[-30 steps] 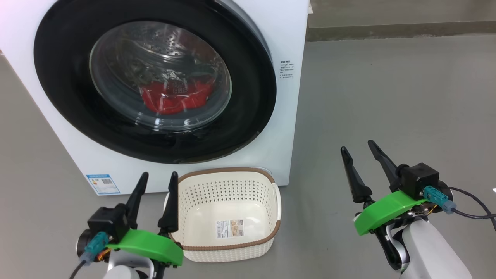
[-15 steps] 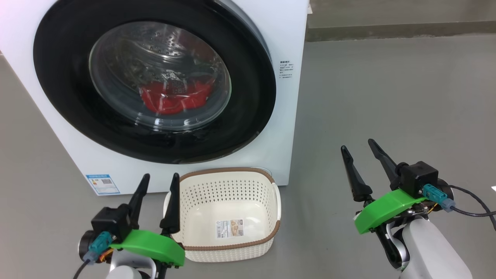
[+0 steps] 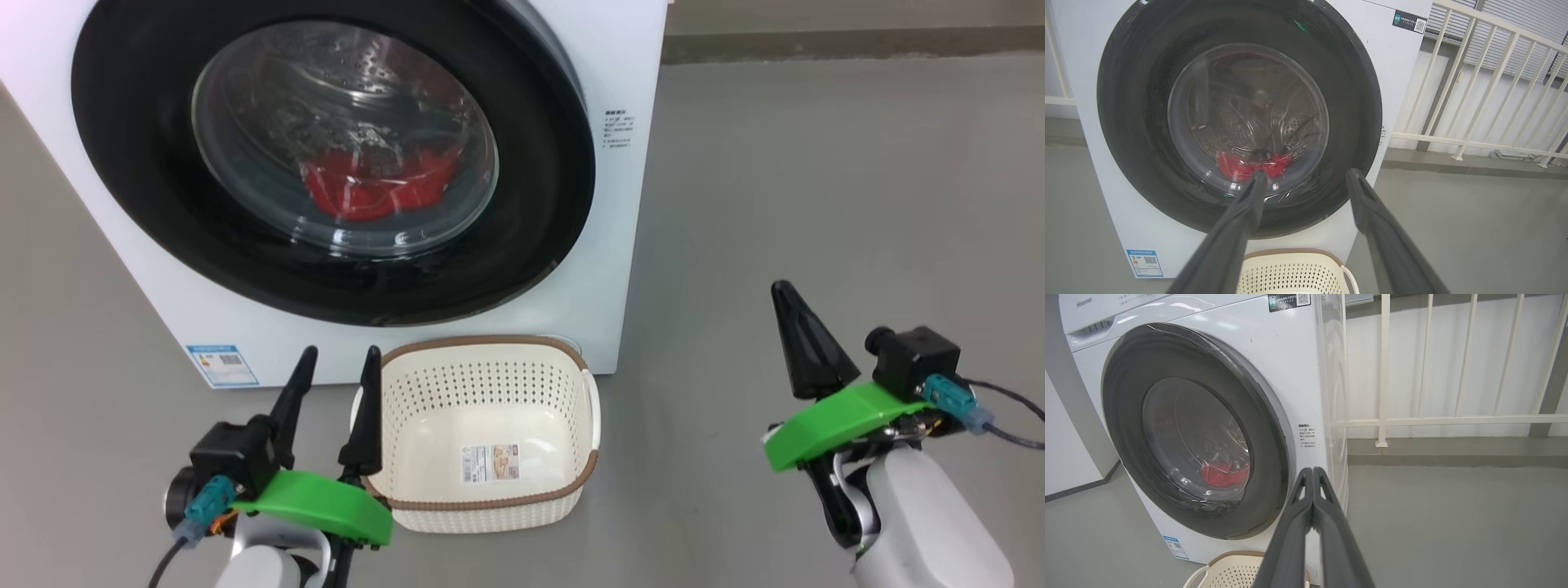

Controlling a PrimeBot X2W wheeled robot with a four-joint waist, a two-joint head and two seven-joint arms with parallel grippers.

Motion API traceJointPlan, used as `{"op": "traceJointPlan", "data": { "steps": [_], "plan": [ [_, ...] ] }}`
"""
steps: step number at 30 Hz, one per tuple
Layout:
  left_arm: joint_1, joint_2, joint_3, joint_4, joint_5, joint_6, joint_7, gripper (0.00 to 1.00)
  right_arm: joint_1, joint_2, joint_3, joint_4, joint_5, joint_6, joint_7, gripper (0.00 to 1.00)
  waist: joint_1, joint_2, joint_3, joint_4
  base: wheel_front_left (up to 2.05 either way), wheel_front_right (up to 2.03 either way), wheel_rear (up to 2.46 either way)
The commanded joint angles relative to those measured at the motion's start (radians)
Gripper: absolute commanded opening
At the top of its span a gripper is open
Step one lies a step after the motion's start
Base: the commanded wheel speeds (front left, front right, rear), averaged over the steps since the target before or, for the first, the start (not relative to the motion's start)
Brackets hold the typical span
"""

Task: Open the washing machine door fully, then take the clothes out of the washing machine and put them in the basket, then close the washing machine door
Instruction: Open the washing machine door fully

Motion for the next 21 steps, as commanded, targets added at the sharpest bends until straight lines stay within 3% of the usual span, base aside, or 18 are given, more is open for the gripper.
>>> {"op": "traceJointPlan", "data": {
  "steps": [1, 6, 16, 21],
  "plan": [
    [-0.043, 0.016, 0.031, -0.041, 0.008, 0.009, -0.012, 1.00, -0.063, 0.001, 0.021, -0.024, 0.016, 0.005, -0.012, 0.00, 0.0000, 0.0000, 0.014, 0.007, 0.00, 0.00, 0.00],
    [-0.045, 0.016, 0.038, -0.109, 0.022, 0.014, -0.012, 1.00, -0.110, 0.001, 0.035, -0.012, 0.137, 0.005, -0.012, 0.00, 0.0000, 0.0000, 0.061, 0.017, 0.00, 0.00, 0.00],
    [-0.071, 0.016, 0.048, -0.208, 0.041, 0.010, -0.012, 1.00, -0.268, 0.001, 0.080, 0.009, 0.514, 0.005, -0.008, 0.00, 0.0000, 0.0000, 0.184, 0.045, 0.00, 0.00, 0.00],
    [-0.087, 0.015, 0.051, -0.252, 0.034, -0.010, -0.012, 1.00, -0.340, 0.001, 0.083, -0.011, 0.687, 0.005, 0.051, 0.00, 0.0000, 0.0000, 0.237, 0.057, 0.00, 0.00, 0.00]
  ]
}}
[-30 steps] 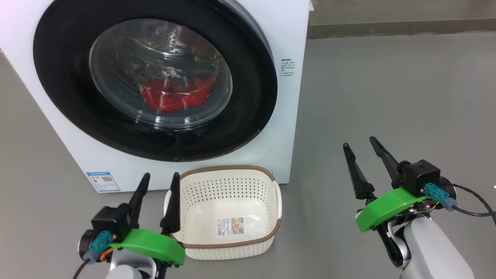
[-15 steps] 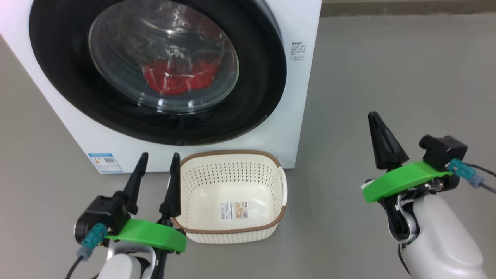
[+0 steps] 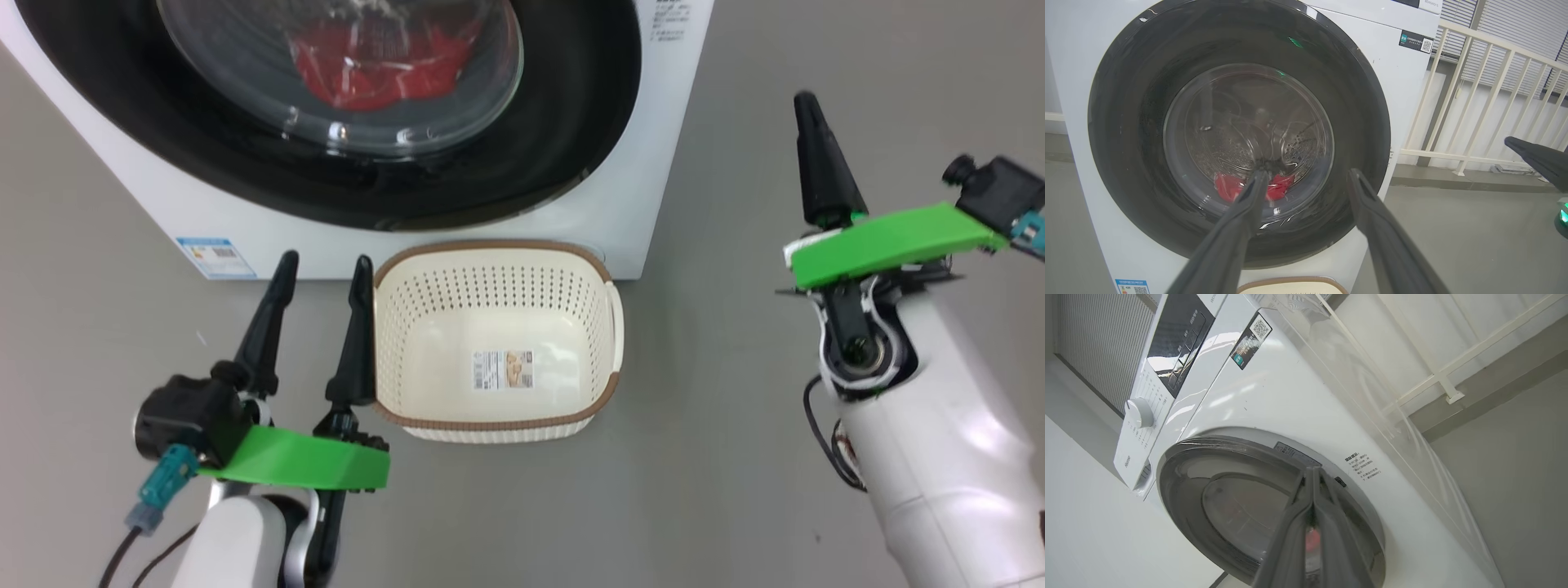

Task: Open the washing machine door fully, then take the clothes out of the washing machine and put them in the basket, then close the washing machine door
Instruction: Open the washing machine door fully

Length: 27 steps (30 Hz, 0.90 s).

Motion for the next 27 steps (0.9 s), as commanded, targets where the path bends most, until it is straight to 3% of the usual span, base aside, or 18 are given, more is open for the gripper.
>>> {"op": "traceJointPlan", "data": {
  "steps": [1, 7, 19, 27],
  "plan": [
    [-0.039, 0.015, 0.033, -0.043, 0.005, -0.009, -0.008, 1.00, -0.044, 0.008, 0.017, -0.040, 0.042, 0.005, 0.019, 0.00, 0.0000, 0.0000, 0.049, 0.018, 0.00, 0.00, 0.00],
    [-0.052, 0.015, 0.028, -0.085, 0.003, -0.016, -0.008, 1.00, -0.104, 0.008, -0.019, -0.078, 0.221, 0.005, 0.127, 0.00, 0.0000, 0.0000, 0.113, 0.032, 0.00, 0.00, 0.00],
    [-0.082, 0.015, 0.023, -0.149, 0.006, -0.036, -0.008, 1.00, -0.251, -0.027, -0.112, -0.038, 0.447, 0.005, 0.360, 0.00, 0.0000, 0.0000, 0.215, 0.074, 0.00, 0.00, 0.00],
    [-0.106, 0.015, 0.009, -0.152, 0.003, -0.041, -0.008, 1.00, -0.372, -0.068, -0.109, 0.046, 0.488, 0.005, 0.501, 0.00, 0.0000, 0.0000, 0.267, 0.092, 0.00, 0.00, 0.00]
  ]
}}
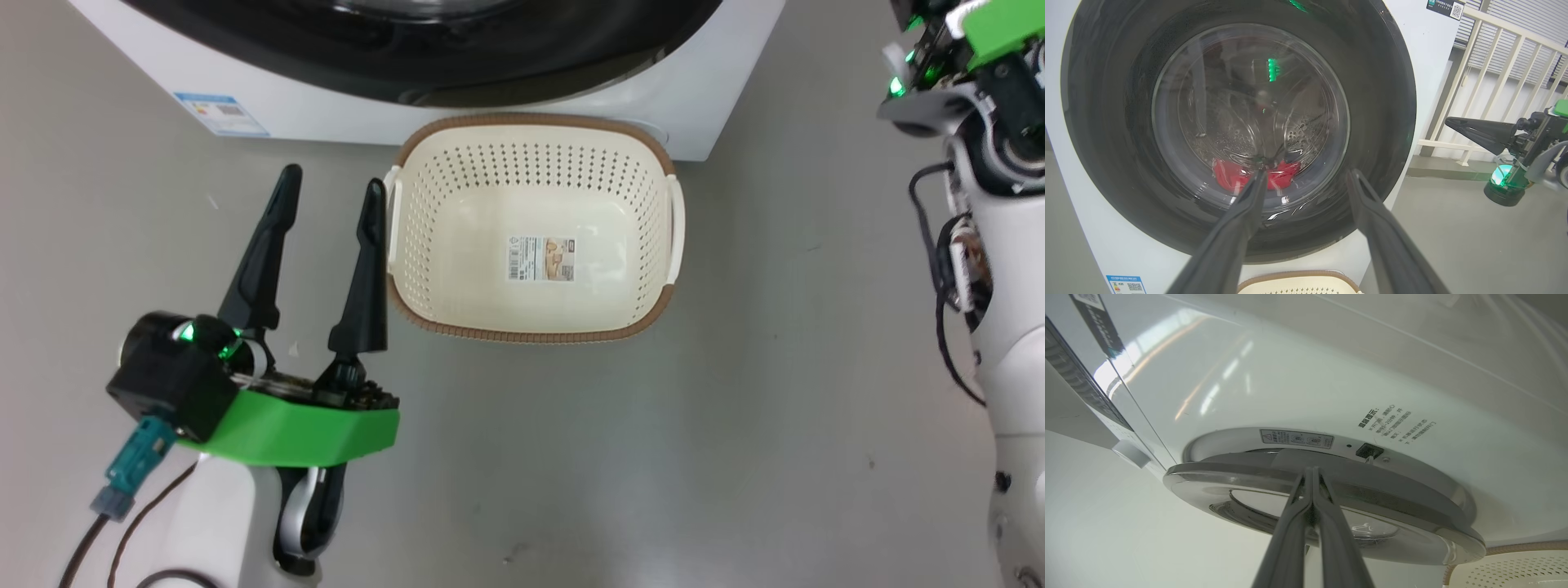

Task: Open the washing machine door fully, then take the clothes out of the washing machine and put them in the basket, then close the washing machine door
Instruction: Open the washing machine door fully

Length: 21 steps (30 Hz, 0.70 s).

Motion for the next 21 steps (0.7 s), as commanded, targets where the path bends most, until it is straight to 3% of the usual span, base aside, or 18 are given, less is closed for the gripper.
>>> {"op": "traceJointPlan", "data": {
  "steps": [1, 21],
  "plan": [
    [-0.019, 0.016, 0.023, -0.028, 0.002, -0.007, -0.008, 1.00, -0.048, 0.004, 0.014, -0.006, -0.002, 0.005, 0.017, 0.00, 0.0000, 0.0000, 0.024, 0.014, 0.00, 0.00, 0.00],
    [-0.059, 0.016, -0.012, -0.023, -0.019, -0.008, -0.008, 1.00, -0.338, -0.016, 0.037, 0.234, -0.025, 0.005, 0.130, 0.00, 0.0000, 0.0000, 0.131, 0.074, 0.00, 0.00, 0.00]
  ]
}}
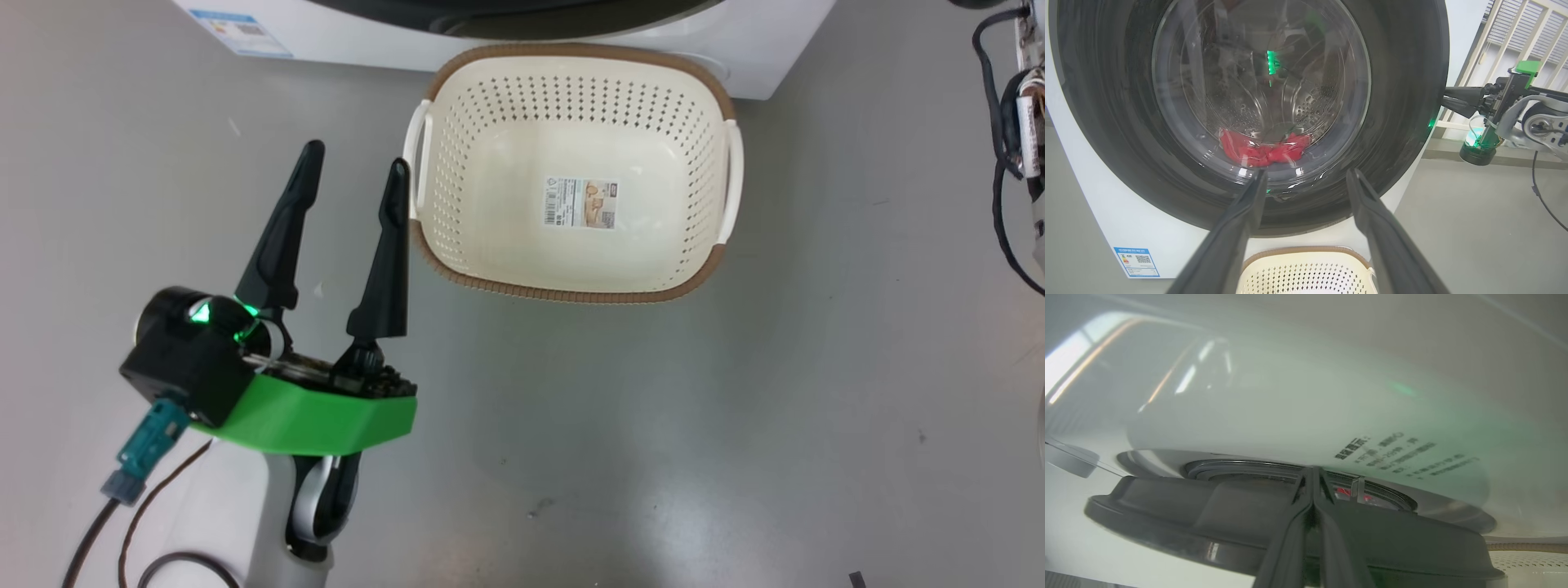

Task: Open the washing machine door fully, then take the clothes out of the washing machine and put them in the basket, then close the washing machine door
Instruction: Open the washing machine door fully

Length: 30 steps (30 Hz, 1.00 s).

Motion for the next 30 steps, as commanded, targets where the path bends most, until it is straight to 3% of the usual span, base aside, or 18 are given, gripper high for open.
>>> {"op": "traceJointPlan", "data": {
  "steps": [1, 13, 30],
  "plan": [
    [-0.013, 0.018, 0.026, -0.023, -0.007, -0.007, -0.006, 1.00, -0.028, 0.017, 0.010, -0.020, -0.014, 0.005, 0.007, 0.00, 0.0000, -0.0001, 0.010, 0.011, 0.00, 0.00, 0.00],
    [-0.022, 0.018, 0.024, -0.007, -0.015, -0.004, -0.006, 1.00, -0.068, 0.024, 0.047, 0.003, -0.027, 0.005, 0.078, 0.00, 0.0000, -0.0001, 0.009, 0.011, 0.00, 0.00, 0.00],
    [-0.012, 0.018, 0.031, 0.025, -0.003, -0.005, -0.006, 1.00, 0.057, 0.037, 0.092, -0.057, -0.016, 0.005, 0.170, 0.00, 0.0000, -0.0001, -0.049, -0.015, 0.00, 0.00, 0.00]
  ]
}}
